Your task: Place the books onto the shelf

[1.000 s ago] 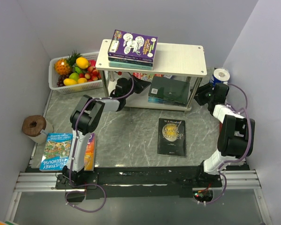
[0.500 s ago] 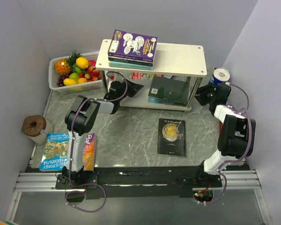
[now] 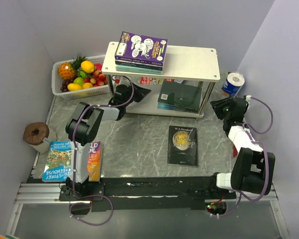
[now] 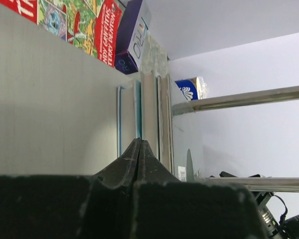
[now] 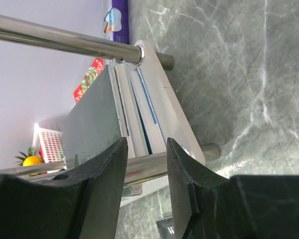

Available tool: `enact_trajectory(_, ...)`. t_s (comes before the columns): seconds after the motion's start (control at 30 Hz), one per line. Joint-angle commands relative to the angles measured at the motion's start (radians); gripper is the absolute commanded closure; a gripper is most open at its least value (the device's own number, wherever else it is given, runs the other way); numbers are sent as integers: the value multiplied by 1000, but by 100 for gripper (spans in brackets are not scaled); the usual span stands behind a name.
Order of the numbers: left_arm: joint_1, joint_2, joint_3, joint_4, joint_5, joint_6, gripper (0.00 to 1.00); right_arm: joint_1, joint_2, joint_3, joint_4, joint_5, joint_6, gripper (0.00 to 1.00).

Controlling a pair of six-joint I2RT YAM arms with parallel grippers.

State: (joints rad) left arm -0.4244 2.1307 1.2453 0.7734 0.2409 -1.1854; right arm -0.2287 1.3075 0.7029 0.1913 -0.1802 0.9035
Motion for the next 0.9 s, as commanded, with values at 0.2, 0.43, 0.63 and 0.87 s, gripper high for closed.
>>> enact_trajectory(0.2,-57,2,56,-36,54,43,99,6,15,27,-21,15,-21,55)
enact_trajectory(0.43,-71,-8,25,-51,29,52,98,6,24,21,-6,4,-17,54)
enact_trajectory(0.63,-73,-21,8,-51,35,55,99,6,32,24,-4,-2,-17,53)
enact_trajectory(0.87,-76,-54,-24,-59,38,63,99,8,39,23,4,-8,-15,52)
